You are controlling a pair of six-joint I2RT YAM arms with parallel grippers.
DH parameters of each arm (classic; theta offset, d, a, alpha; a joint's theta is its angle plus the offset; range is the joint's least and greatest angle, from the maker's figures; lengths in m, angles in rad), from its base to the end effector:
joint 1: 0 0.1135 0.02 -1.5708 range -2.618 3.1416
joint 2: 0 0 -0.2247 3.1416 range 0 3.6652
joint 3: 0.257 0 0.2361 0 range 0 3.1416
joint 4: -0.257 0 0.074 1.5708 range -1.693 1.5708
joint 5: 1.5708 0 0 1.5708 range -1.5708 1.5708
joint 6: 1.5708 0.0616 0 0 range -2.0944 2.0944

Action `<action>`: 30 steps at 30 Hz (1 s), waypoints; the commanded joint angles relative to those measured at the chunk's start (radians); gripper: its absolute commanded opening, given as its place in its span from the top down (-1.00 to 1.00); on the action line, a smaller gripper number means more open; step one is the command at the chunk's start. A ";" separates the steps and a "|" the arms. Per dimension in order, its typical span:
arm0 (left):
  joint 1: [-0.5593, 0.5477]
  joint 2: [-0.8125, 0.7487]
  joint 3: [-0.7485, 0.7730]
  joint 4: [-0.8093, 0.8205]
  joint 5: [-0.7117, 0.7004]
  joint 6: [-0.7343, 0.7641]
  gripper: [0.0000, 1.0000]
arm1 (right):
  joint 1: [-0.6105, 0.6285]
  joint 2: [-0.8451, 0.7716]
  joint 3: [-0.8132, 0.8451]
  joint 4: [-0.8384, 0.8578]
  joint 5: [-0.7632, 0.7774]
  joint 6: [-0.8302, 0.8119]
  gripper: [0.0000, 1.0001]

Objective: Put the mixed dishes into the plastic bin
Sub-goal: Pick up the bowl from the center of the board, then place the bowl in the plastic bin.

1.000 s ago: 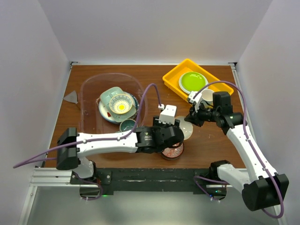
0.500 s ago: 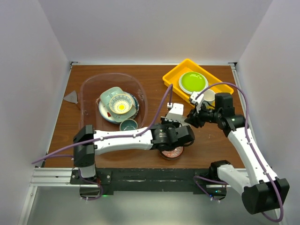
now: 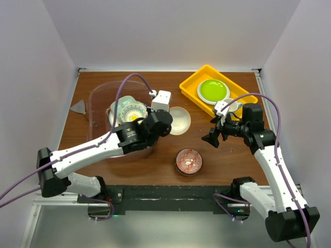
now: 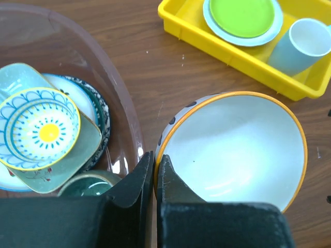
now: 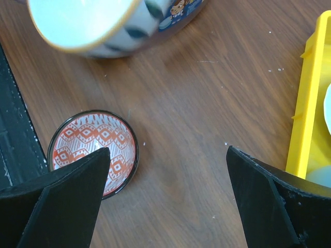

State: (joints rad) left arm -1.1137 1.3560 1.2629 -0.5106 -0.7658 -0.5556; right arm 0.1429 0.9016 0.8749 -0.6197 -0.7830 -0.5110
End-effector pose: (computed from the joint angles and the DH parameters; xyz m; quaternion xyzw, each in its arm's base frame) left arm 0.1718 -0.2526 0.3043 0.0592 0.8373 -0.0975 0.5347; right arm 0.1961 0.0721 0.2728 -0.4268 0.7289 0.2603 0.4677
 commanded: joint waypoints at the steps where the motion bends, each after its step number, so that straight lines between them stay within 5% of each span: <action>1: 0.093 -0.098 -0.010 0.110 0.078 0.092 1.00 | -0.008 -0.010 0.022 0.015 -0.036 -0.007 -0.96; 15: 0.622 -0.245 -0.171 0.156 0.229 0.092 1.00 | -0.014 -0.004 0.010 0.026 -0.012 -0.009 -0.96; 30: 0.810 -0.117 -0.270 0.254 0.388 0.095 1.00 | -0.016 0.000 0.003 0.031 0.001 -0.014 -0.96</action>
State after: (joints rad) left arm -0.3267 1.2278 0.9924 -0.3927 -0.4362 -0.4530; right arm 0.1341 0.9028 0.8749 -0.6189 -0.7776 -0.5125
